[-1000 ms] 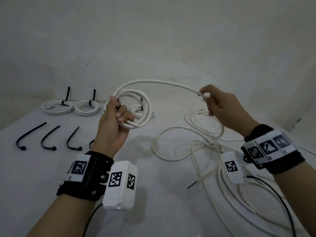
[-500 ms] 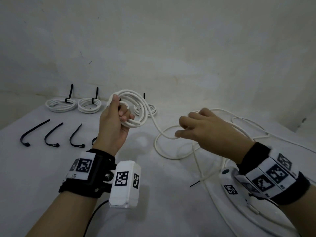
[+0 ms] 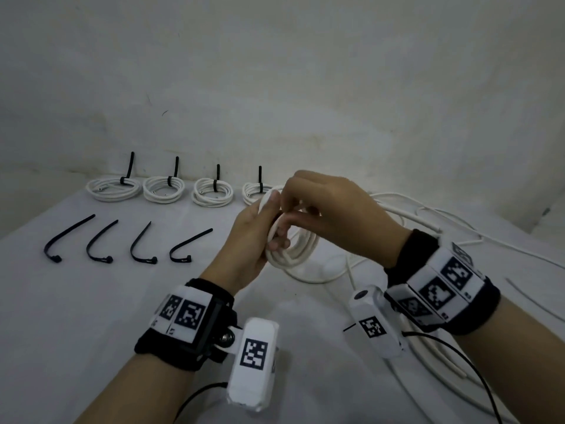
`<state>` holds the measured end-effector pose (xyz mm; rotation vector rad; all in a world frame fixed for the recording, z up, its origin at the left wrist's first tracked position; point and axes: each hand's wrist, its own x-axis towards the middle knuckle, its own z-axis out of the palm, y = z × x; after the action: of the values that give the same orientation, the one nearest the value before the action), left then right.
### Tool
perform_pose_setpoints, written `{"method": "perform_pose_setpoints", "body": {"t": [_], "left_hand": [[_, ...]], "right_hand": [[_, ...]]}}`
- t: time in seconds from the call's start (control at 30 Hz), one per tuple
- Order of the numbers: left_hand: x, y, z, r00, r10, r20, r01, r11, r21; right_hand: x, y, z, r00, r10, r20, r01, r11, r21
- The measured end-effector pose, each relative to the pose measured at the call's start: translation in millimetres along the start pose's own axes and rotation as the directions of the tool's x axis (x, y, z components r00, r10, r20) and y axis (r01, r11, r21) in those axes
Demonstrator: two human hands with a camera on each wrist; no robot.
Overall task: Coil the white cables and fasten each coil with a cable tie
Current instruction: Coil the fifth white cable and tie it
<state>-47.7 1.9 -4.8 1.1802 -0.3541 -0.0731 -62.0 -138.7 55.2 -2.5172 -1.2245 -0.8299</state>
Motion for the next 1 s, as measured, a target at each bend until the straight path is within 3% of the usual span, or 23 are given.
{"method": "perform_pose_setpoints", "body": {"t": [0.17,0.33,0.53,0.8,0.87,1.0], "left_hand": [[-2,2,1,0.993,-0.084,0.079,0.090,0.992,-0.082],[-2,0,-7,0.992,-0.015,0.126,0.020,0.999,-0.038],[-7,4,0,0.982,-0.072,0.176,0.076,0.997,-0.015],[-7,6,0,0.997,-0.033,0.074,0.038,0.998,-0.057],[-7,5,1,0.997,-0.035,0.063,0.040,0.996,-0.086],[-5,4,-4,0.997,-0.038,0.074,0.048,0.989,-0.138]], "right_hand": [[2,11,3,0.999,0.053,0.012,-0.054,0.989,0.136],[-3,17,-2,0.999,0.032,-0.019,-0.030,0.997,0.076],[-5,31,-13,0.990,0.084,-0.117,-0.080,0.996,0.040],[-12,30,-1,0.972,0.138,-0.189,-0.114,0.985,0.128],[-15,29,1,0.977,0.176,-0.118,-0.154,0.973,0.175],[-23,29,9,0.962,0.265,0.067,-0.270,0.959,0.089]]}}
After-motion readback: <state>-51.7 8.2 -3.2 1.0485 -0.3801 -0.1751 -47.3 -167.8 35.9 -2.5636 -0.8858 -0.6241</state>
